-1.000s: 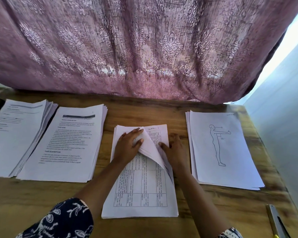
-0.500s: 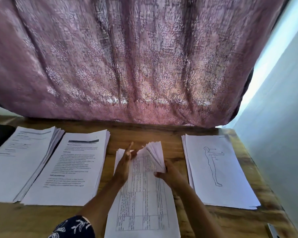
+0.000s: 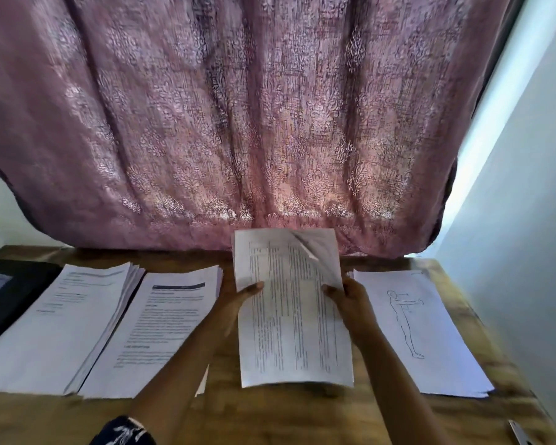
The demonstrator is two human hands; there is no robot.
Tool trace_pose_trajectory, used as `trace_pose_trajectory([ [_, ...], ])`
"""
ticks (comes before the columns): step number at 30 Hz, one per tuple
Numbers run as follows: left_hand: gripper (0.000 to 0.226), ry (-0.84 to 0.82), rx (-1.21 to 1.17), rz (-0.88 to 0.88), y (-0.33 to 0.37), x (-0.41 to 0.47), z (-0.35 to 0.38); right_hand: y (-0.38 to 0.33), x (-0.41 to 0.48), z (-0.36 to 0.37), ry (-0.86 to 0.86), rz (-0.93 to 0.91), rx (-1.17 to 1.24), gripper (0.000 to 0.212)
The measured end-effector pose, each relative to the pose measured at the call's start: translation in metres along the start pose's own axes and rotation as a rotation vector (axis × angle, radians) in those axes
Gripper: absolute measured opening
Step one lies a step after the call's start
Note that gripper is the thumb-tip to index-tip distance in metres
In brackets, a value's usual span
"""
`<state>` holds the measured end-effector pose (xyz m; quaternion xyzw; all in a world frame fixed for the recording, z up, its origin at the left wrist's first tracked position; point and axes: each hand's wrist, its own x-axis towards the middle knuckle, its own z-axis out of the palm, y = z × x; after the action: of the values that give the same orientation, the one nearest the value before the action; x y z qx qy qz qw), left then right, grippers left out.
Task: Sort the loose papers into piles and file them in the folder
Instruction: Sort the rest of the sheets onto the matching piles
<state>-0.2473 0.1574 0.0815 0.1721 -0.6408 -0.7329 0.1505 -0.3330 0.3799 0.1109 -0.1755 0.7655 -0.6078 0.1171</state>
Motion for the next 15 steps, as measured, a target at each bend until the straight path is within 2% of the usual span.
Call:
trace_pose_trajectory([
  [2, 0.101, 0.132, 0.014, 0.136, 0.011, -0.005, 0.013, -0.015, -0.010, 0.004, 0.103, -0.153, -0.032, 0.004],
  [4, 0.085, 0.195, 0.078, 0.265, 0.016, -0.018, 0.026, -0.024, -0.022, 0.013, 0.205, -0.247, -0.030, 0.022],
  [5, 0.065, 0.214, 0.121, 0.281, 0.014, -0.027, 0.033, -0.021, -0.026, 0.018, 0.242, -0.257, -0.013, 0.030],
  [7, 0.024, 0.214, 0.218, 0.307, 0.004, -0.048, 0.047, -0.006, -0.034, 0.030, 0.271, -0.189, -0.004, 0.031],
  [8, 0.030, 0.235, 0.275, 0.337, -0.001, -0.058, 0.052, 0.006, -0.034, 0.035, 0.267, -0.134, -0.008, 0.025],
  [10, 0.083, 0.231, 0.272, 0.380, -0.007, -0.071, 0.057, 0.025, -0.036, 0.040, 0.255, -0.057, -0.041, 0.020],
  [11, 0.100, 0.204, 0.277, 0.367, -0.005, -0.076, 0.058, 0.029, -0.037, 0.041, 0.259, -0.058, -0.040, 0.019],
  [12, 0.102, 0.184, 0.276, 0.334, -0.003, -0.077, 0.059, 0.030, -0.035, 0.041, 0.278, -0.090, -0.035, 0.018],
  [13, 0.092, 0.166, 0.279, 0.288, -0.007, -0.072, 0.056, 0.028, -0.036, 0.040, 0.296, -0.125, -0.038, 0.018],
  [14, 0.072, 0.154, 0.282, 0.241, -0.010, -0.069, 0.056, 0.026, -0.036, 0.038, 0.305, -0.145, -0.038, 0.022],
  [15, 0.065, 0.173, 0.288, 0.194, -0.018, -0.063, 0.053, 0.027, -0.034, 0.037, 0.307, -0.135, -0.037, 0.025],
])
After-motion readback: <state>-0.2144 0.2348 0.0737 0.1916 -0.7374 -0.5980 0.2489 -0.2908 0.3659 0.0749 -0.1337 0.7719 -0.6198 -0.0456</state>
